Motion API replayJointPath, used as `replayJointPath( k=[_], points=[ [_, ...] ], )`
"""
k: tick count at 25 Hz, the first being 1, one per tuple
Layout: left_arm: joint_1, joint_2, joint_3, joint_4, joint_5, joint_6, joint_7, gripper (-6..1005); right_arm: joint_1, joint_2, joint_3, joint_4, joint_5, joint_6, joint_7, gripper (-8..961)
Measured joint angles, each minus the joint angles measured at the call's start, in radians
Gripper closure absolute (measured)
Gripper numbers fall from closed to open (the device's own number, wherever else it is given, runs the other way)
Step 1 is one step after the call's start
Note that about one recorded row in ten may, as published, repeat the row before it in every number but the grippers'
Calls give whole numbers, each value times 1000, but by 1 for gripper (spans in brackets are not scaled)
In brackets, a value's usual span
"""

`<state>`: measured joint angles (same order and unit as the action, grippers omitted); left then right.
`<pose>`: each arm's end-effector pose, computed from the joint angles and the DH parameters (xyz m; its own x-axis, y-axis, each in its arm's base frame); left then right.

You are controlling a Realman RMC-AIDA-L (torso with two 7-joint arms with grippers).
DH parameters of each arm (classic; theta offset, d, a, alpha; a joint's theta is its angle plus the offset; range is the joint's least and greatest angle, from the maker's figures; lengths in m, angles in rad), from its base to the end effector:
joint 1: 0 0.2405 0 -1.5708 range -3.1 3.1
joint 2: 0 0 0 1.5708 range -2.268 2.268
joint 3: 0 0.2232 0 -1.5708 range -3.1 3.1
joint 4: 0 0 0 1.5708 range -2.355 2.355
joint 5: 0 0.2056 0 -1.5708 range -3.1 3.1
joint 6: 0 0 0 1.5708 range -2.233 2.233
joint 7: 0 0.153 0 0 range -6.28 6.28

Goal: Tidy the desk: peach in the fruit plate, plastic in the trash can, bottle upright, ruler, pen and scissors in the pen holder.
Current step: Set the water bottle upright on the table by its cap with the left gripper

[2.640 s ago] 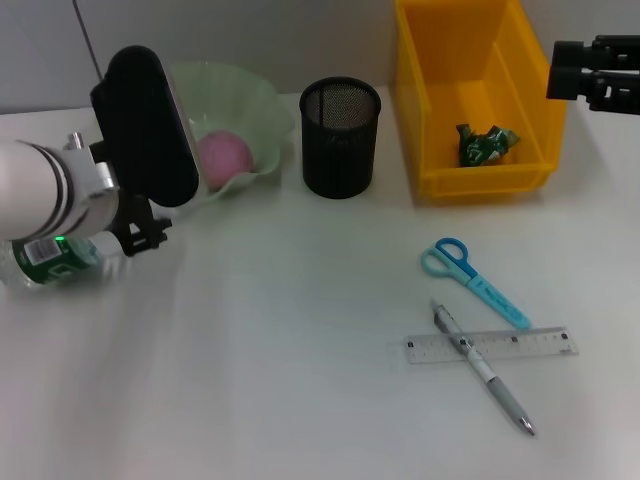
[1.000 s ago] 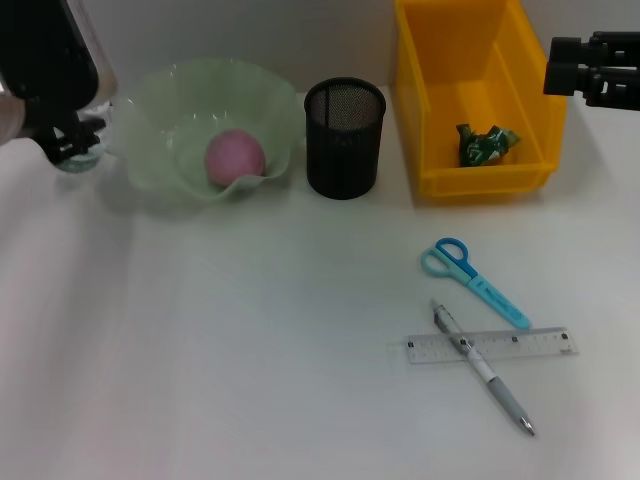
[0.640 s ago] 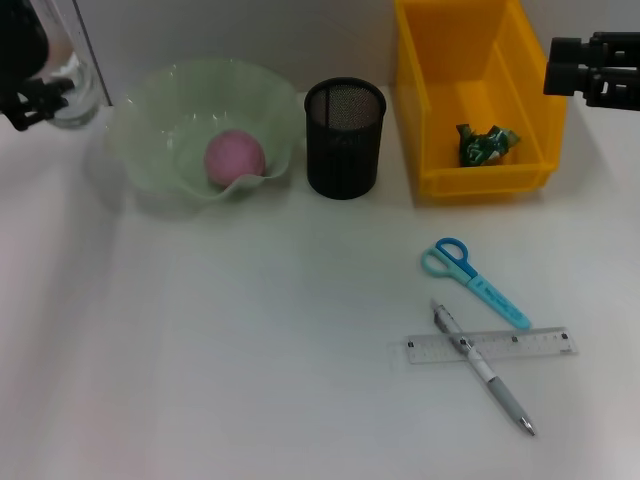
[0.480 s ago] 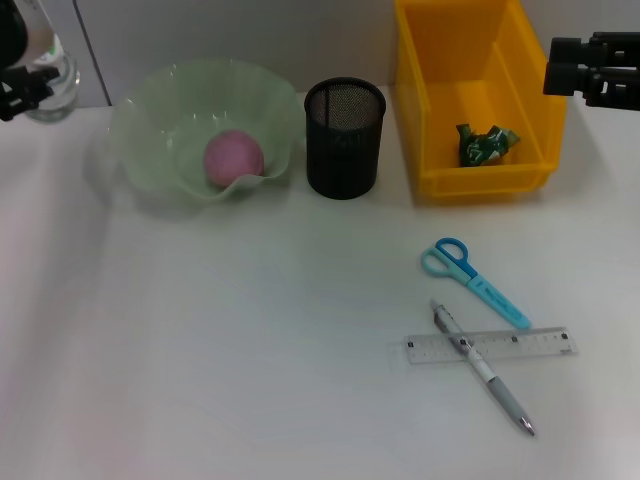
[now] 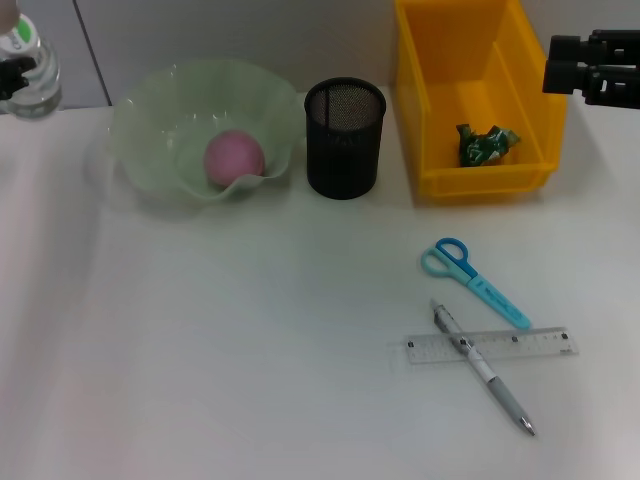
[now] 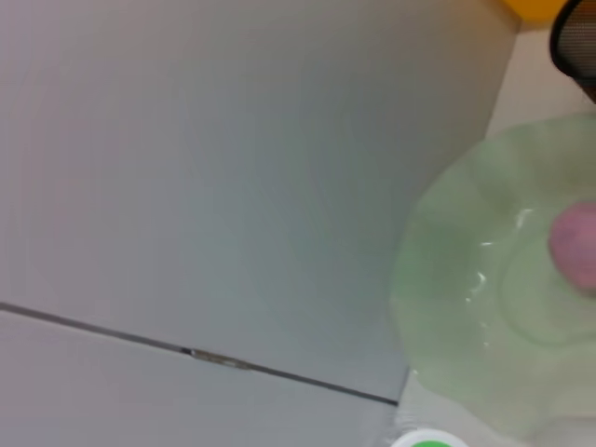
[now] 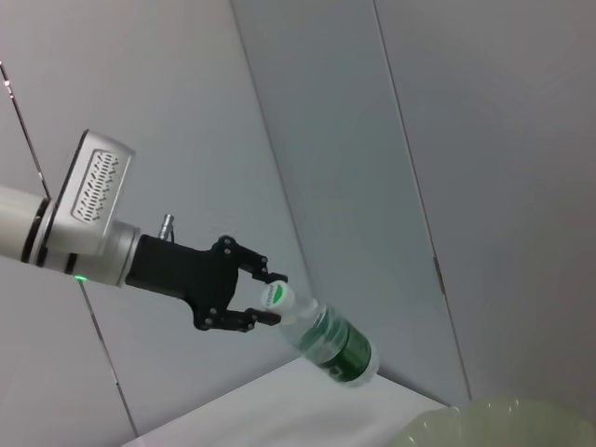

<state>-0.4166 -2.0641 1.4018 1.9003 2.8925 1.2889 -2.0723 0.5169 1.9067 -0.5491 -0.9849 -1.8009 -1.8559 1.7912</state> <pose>-0.1141 0.3600 0.1192 0.8941 0.1050 -0.4354 -0.2964 -0.5900 -0.7510 0.1967 0.3223 0.1518 0.7156 -0.2860 -0.6373 -0.4808 -0.8635 -0.1522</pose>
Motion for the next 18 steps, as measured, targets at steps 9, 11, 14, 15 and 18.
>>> replayJointPath(
  k=[9,11,14,15,18],
  points=[
    [-56,1,-24,47,0,215,-17,560,0,-7,0,-5,0,0,0,444],
    [-58,1,-24,84,0,251,-17,560,0,-7,0,-8,0,0,0,444],
    [-69,3,-25,122,1,304,-17,561,0,-8,0,-9,0,-1,1,444],
    [-78,3,-27,130,1,327,-17,561,0,-8,0,-10,0,-2,1,444],
    [-105,-1,-28,134,1,395,-19,561,0,-8,0,-11,0,-5,2,444]
  ],
)
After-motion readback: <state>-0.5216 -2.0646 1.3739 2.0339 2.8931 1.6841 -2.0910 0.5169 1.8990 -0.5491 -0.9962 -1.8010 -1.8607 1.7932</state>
